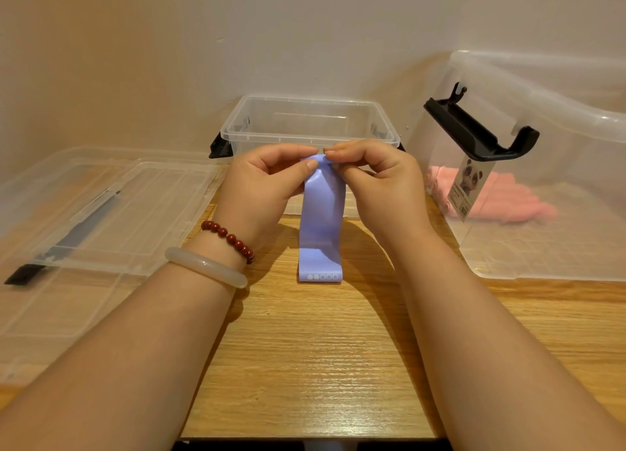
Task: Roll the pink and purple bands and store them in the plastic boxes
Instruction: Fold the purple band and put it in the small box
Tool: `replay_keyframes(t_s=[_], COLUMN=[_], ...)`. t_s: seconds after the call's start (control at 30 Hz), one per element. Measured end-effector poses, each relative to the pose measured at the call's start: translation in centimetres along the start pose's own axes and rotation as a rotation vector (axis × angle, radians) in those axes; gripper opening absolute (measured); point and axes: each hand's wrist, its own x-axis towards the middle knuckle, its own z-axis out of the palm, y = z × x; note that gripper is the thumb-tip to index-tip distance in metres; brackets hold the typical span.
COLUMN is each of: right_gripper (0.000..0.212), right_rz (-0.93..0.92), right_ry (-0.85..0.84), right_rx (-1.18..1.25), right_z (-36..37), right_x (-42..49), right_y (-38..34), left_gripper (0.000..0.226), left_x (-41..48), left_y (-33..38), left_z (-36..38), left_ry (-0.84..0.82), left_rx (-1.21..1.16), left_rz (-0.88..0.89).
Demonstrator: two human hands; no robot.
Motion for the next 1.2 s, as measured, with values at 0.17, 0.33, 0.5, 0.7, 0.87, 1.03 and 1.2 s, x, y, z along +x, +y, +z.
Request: replay_keyframes(t_s=[0.17,0.33,0.5,0.7,0.87,1.03,1.2], right_gripper=[0.026,0.011,0.025,0.019,0.018,0.012,0.02], right_rz=[0.052,0.051,0.028,0.024,0.034,0.065,0.048], right_ry=[-0.029,0.015,0.048,0.044,-0.018,0.003,0.038], right_rx=[0.001,-0.031,0.006,0.023,0.072,0.026,0.023], right_z=[0.1,0.14,0.07,0.12,0.21,0.18,0.19], right_x=[-0.03,0.1,0.06,0.05,-0.01,0.04,0.08], right_y=[0.11,0.33,0.25,0.37,0.22,0.28,0.23], left_gripper=[0.019,0.02,0.022,0.018,0.023,0.024,0.025], left_x=[0.08,0.12,0.07,0.18,0.22,0.17,0.11], left_y=[0.07,0.04,0.14,0.08,0.13,0.03,-0.04], left_z=[-0.08,-0.15,-0.12,-0.05,-0.26,-0.2,-0.25], left_ry=[0.044,0.027,-0.007,0.018,0.051,0.036,-0.011], left_rx=[-0.001,0.008,-0.049,-0.054,-0.018,-0.015,0.003], left_rz=[0.026,0.035,-0.006,-0.022,0.035,0.036,0.046])
